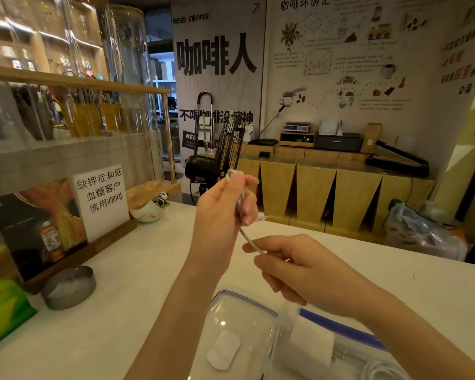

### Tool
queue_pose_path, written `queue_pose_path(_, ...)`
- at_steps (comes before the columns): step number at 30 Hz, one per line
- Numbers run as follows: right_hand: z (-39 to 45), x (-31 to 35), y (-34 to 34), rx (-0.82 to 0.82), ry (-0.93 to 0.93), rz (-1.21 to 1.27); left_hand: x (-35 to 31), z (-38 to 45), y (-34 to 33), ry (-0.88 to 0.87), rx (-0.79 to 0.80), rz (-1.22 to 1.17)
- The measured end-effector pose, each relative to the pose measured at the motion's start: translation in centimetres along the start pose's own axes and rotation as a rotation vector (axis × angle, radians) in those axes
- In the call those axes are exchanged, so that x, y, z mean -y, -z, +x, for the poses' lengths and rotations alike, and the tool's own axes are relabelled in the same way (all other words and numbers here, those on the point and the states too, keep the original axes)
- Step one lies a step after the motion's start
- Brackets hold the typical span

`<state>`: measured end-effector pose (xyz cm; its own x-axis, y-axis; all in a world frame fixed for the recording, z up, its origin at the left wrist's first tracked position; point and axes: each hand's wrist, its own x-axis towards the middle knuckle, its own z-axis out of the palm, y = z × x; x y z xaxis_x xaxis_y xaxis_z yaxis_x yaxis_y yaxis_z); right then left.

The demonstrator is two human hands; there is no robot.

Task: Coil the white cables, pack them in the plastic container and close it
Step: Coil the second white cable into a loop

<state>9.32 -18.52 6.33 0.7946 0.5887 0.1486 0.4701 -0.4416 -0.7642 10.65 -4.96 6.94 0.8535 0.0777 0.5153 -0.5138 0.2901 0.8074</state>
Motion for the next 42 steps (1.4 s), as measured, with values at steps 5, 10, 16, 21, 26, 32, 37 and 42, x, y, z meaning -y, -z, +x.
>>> queue_pose_path(5,-0.7,0.5,0.5,-0.224,0.314,-0.711,0.7,-0.2,-0.5,-0.014,0.179,0.514)
queue_pose_path(10,-0.8,-0.5,2.4,-0.407,0.669,-0.871,0.6,-0.7,-0.9,0.078,0.317,0.722)
queue_pose_path(16,-0.7,-1.5,1.6,-0.423,0.616,-0.798,-0.5,-0.3,-0.7,0.310,0.219,0.736)
queue_pose_path(21,-1.0,-1.0,1.2,-0.341,0.586,-0.721,-1.1,-0.8,-0.8,0.333,0.312,0.690)
queue_pose_path(26,-0.9,-1.3,1.8,-0.434,0.650,-0.711,-0.4,-0.8,-1.4,0.207,0.283,0.489)
queue_pose_path(32,-1.3,-2.1,3.3,-0.660,0.485,-0.227,-0.3,-0.6,-1.1,0.249,0.377,0.486)
queue_pose_path(37,-1.9,-2.3,2.7,-0.756,0.325,-0.069,0.0,-1.3,-2.2,0.277,0.398,0.635)
queue_pose_path(42,-2.3,-2.7,2.4,-0.790,0.236,0.023,1.1,-1.8,-3.3,0.225,0.254,0.743)
